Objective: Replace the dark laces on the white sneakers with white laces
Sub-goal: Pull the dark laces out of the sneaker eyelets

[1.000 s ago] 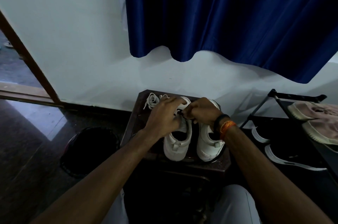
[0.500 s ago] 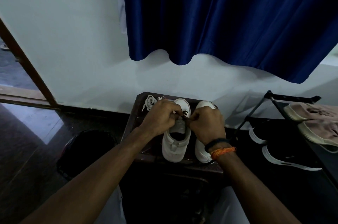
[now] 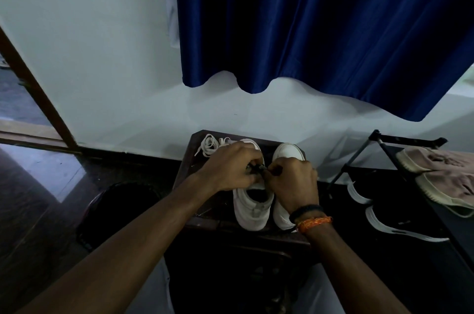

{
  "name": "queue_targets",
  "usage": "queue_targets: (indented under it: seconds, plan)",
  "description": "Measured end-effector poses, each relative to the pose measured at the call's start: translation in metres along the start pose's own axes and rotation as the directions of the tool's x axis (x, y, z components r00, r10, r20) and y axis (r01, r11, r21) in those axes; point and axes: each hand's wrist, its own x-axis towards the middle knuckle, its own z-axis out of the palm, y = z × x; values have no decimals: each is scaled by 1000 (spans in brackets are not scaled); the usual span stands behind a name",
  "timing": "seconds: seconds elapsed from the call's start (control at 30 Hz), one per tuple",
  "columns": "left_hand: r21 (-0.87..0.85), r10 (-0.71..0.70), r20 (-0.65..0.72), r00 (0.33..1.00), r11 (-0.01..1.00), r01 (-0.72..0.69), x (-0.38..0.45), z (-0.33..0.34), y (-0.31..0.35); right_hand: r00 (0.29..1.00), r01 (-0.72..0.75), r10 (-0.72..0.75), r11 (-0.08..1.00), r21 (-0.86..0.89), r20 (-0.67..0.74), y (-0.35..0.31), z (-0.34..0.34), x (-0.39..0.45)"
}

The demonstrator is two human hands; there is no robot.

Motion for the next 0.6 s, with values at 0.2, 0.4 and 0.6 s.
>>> queue_targets:
  seconds: [0.2,0.4,0.6]
  plan:
    - [13,-32,-59,998,999,33,3,4,-1,1000,2,-3,997,-82,-11,-3,0,-2]
    - [-505,-447,-217,868,812,292,-20,0,-46,1000,-14,14,995,-97,-4,-1,-3,-4]
    - [-256,-111,-228,967,965,51,-15,4,-24,999,-30,27,995,-97,-33,-5,-1,-10]
